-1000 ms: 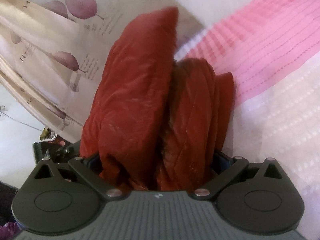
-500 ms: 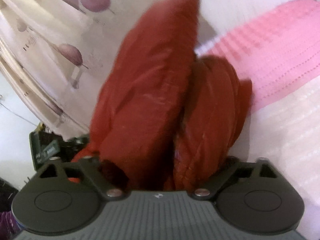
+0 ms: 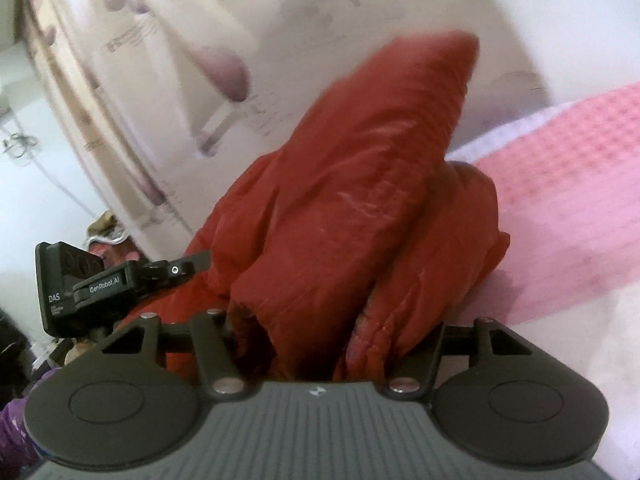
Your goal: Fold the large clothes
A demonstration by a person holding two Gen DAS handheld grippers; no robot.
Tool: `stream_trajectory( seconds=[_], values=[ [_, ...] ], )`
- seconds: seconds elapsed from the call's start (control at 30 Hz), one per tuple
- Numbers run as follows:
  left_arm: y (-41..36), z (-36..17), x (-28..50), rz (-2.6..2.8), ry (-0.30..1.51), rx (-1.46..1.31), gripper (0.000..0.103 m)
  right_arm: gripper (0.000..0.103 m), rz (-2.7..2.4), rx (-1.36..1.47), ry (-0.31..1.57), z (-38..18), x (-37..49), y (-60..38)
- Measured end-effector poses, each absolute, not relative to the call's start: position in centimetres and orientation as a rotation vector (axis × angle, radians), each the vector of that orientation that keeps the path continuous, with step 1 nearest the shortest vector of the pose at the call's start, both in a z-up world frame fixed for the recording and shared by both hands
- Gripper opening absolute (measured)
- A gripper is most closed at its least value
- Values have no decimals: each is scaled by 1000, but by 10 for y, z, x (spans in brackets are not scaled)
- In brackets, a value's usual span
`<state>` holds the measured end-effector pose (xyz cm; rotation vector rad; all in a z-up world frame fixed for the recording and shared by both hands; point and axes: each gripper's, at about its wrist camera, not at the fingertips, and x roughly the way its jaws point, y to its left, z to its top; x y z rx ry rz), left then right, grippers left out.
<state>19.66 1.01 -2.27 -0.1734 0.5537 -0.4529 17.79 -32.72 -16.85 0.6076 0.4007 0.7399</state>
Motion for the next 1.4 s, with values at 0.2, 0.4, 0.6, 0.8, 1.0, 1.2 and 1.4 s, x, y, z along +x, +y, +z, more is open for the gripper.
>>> stream_trajectory(
  seconds=[0.2, 0.4, 0.6, 0.8, 1.0, 1.2, 1.4],
  values=[
    [74, 6, 173, -345, 512, -175, 76, 61, 840, 573, 387, -144, 187, -258],
    [128, 17, 159, -254, 494, -190, 76, 61, 916, 540, 393, -127, 197, -198],
    [166, 5, 154, -188, 503, -195, 76, 61, 945, 508, 429, -125, 206, -149],
    [183, -19, 146, -149, 518, -162, 76, 61, 929, 467, 491, -143, 206, -118],
    [183, -29, 139, -134, 499, -148, 78, 61, 905, 440, 492, -150, 200, -113],
    [178, -35, 131, -82, 470, -92, 89, 68, 874, 403, 480, -152, 195, -106],
    [164, -34, 124, -2, 429, 25, 102, 78, 855, 362, 457, -155, 190, -102]
  ],
)
